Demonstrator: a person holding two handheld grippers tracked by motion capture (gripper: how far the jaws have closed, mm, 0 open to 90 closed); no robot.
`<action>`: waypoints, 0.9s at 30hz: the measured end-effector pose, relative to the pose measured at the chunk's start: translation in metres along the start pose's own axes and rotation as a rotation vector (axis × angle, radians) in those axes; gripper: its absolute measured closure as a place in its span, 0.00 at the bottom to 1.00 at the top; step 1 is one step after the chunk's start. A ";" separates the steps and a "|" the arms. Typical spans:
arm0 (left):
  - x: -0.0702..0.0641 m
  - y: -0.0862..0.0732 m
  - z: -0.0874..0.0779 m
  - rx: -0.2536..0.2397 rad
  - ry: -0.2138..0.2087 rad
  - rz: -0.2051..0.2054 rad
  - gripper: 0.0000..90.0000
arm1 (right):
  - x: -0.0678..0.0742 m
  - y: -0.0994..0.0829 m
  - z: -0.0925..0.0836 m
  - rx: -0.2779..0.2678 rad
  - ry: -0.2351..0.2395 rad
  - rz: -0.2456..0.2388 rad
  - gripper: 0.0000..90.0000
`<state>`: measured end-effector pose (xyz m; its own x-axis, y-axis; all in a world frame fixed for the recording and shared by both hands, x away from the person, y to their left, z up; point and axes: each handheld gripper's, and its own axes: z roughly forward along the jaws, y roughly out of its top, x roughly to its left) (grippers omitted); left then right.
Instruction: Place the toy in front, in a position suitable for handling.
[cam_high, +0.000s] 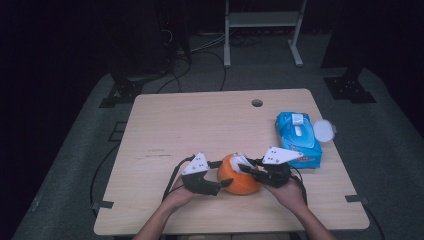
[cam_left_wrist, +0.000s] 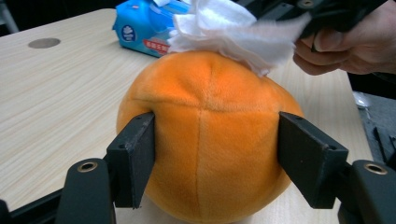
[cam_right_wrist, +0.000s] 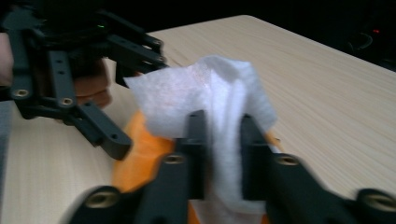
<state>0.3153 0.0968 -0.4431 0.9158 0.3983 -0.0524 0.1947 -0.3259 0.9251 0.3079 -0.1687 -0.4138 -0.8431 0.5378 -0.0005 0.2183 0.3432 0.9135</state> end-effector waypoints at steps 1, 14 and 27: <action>0.000 0.000 0.000 -0.003 0.000 -0.002 0.35 | -0.002 0.000 -0.002 0.005 -0.030 0.000 0.89; 0.003 -0.002 0.000 -0.006 0.015 -0.025 0.36 | 0.023 0.010 0.002 -0.002 0.040 -0.097 0.90; 0.013 -0.007 -0.003 -0.018 -0.036 -0.119 0.26 | 0.006 -0.009 -0.007 0.055 -0.004 -0.070 0.90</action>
<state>0.3248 0.1065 -0.4496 0.8986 0.4022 -0.1752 0.2967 -0.2630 0.9180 0.2976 -0.1738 -0.4193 -0.8551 0.5143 -0.0650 0.1860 0.4215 0.8876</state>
